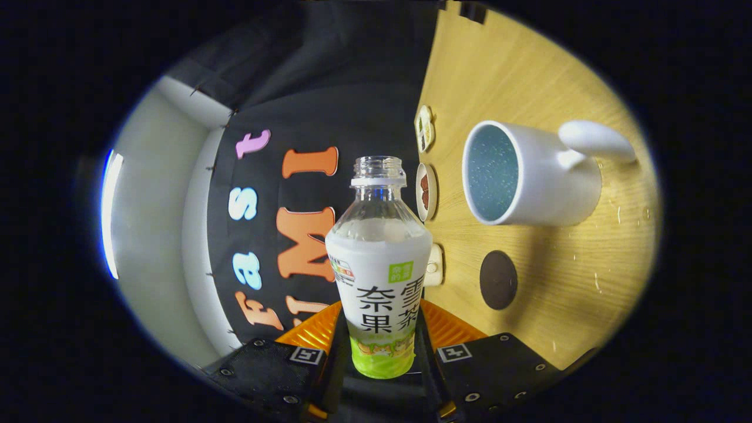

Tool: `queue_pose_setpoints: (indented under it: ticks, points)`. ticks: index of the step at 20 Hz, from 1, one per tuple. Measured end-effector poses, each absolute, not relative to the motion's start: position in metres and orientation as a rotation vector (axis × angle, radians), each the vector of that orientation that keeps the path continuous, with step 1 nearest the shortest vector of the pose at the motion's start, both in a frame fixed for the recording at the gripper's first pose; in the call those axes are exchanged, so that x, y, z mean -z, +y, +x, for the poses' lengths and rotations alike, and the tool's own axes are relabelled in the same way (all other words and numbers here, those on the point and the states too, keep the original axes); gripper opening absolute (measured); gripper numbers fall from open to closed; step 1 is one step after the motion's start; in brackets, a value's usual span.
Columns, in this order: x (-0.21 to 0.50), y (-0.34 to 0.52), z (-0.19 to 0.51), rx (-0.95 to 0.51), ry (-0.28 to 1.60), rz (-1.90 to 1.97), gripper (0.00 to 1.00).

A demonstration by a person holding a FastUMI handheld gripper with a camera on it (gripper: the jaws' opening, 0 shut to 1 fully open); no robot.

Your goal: Take the bottle from table, then pour the juice into the cup, finally place the bottle on the coaster

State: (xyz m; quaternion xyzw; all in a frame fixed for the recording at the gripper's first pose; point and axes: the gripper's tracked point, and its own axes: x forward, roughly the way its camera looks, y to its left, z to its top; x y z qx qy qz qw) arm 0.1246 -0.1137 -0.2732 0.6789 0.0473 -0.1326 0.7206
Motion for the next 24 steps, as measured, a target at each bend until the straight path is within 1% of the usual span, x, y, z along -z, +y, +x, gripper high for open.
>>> queue_pose_setpoints:
  ticks: [7,10,16,20,24]
  points:
    - [0.261,-0.095,0.136,0.175,0.17,0.98,0.57]
    - [0.252,-0.089,0.144,0.127,0.168,0.749,0.57]
    - [0.246,-0.097,0.159,0.107,0.154,0.406,0.57]
    - [0.249,-0.109,0.172,0.126,0.149,0.207,0.57]
    - [0.279,-0.108,0.186,0.12,0.236,0.084,0.57]
